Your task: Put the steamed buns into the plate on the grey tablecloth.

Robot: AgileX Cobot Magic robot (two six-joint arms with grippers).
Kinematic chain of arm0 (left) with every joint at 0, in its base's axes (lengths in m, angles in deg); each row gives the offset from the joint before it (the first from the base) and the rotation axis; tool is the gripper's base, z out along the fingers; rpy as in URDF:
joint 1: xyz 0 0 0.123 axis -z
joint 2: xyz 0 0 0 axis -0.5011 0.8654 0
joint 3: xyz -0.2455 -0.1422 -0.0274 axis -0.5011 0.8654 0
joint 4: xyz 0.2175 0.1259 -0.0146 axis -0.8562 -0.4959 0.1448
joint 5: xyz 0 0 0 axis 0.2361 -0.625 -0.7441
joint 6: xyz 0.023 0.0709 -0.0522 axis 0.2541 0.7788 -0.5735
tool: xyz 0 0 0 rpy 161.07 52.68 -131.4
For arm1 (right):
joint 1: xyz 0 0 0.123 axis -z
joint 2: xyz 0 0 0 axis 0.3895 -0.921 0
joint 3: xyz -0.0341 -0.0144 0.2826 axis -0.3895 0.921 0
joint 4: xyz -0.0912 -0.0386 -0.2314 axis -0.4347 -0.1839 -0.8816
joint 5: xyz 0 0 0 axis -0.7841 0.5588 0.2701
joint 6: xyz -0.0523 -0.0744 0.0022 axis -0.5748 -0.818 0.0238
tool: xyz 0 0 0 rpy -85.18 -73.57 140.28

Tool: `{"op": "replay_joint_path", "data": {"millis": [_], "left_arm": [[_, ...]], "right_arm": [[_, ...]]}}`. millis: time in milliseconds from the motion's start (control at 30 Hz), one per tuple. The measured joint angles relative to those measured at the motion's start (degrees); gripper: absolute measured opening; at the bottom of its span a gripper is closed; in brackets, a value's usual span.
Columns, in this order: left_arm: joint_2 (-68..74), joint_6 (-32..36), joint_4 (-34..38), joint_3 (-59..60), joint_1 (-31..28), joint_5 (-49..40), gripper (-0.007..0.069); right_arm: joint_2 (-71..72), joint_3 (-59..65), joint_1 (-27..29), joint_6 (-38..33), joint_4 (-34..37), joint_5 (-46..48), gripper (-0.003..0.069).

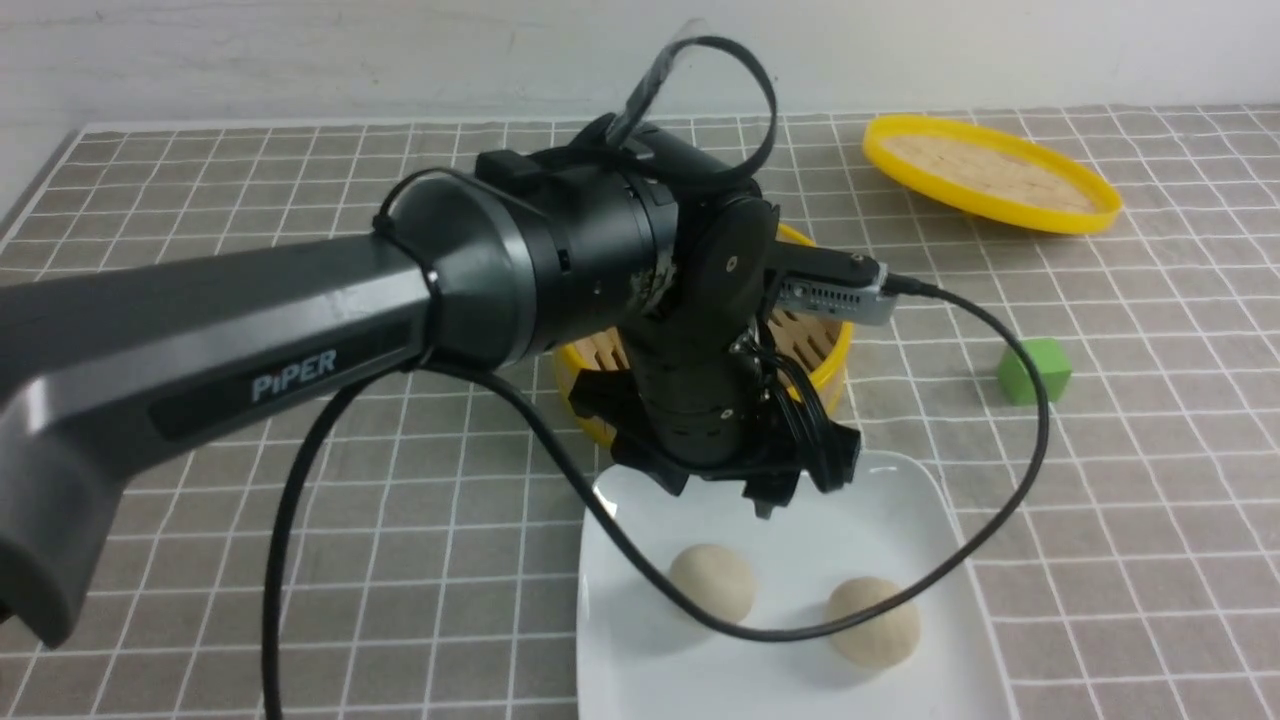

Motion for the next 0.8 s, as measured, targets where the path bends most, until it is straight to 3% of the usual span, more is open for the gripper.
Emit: {"op": "replay_joint_path", "data": {"millis": [233, 400, 533, 633, 700, 800], "left_arm": [[0.00, -0.62, -0.39, 0.00, 0.00, 0.48, 0.0434], [0.00, -1.73, -1.96, 0.00, 0.00, 0.47, 0.0336], [0.00, -1.73, -3.01, 0.00, 0.00, 0.02, 0.0183], [0.00, -1.73, -3.14, -0.02, 0.00, -0.04, 0.0111], [0.00, -1.73, -3.92, -0.55, 0.00, -0.27, 0.0041], [-0.68, -1.66, -4.52, -1.39, 0.00, -0.68, 0.0001]], "right_arm": [[0.00, 0.00, 0.00, 0.00, 0.00, -0.30, 0.0022], [0.00, 0.01, 0.00, 0.00, 0.00, -0.30, 0.0027], [1.34, 1.77, 0.40, 0.00, 0.00, -1.36, 0.0034], [3.28, 4.27, 2.56, 0.00, 0.00, -3.19, 0.0036], [4.48, 9.07, 7.26, 0.00, 0.00, -5.59, 0.0042], [4.48, 14.89, 12.80, 0.00, 0.00, -6.20, 0.0046]]}}
